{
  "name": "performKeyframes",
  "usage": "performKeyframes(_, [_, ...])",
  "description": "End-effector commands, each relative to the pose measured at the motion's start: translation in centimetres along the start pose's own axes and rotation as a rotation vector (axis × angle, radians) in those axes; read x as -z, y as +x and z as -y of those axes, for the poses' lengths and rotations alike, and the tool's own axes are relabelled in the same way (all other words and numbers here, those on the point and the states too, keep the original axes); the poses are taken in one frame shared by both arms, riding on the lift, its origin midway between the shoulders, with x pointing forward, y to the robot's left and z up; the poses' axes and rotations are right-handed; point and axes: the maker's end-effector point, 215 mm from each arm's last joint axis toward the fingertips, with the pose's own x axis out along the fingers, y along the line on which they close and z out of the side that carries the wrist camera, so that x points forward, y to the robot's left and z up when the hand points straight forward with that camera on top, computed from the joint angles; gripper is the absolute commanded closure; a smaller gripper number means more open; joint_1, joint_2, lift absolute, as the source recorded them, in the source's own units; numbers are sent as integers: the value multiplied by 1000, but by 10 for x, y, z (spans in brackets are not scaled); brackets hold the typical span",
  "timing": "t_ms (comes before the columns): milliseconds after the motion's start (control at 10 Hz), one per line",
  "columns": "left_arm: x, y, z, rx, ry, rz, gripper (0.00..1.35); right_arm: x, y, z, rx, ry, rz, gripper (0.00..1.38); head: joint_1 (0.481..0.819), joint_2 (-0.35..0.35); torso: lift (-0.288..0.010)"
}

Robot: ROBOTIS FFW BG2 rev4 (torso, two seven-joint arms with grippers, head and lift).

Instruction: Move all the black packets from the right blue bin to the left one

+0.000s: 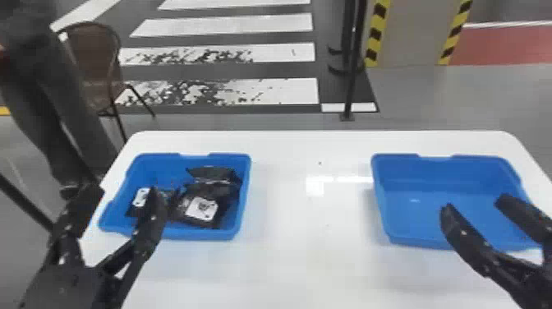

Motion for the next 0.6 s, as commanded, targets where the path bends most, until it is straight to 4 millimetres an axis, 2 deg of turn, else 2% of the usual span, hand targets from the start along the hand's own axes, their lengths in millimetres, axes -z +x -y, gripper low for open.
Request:
performKeyframes(0, [0,-17,-19,-23,159,-39,363,-18,-18,1,52,-99,15,209,695,88,-140])
performKeyframes(200, [-12,-21,-25,-47,183,-46,369,-13,-28,0,66,-103,3,216,695,103,-140])
performKeyframes(300, [-12,-21,-28,-54,171,-46,357,-18,-27,0,65,-110,19,216,695,112,-140])
performKeyframes(500, [-10,-19,-19,-49,117,-46,289,-23,-27,-1,63,-109,35,216,695,119,-140])
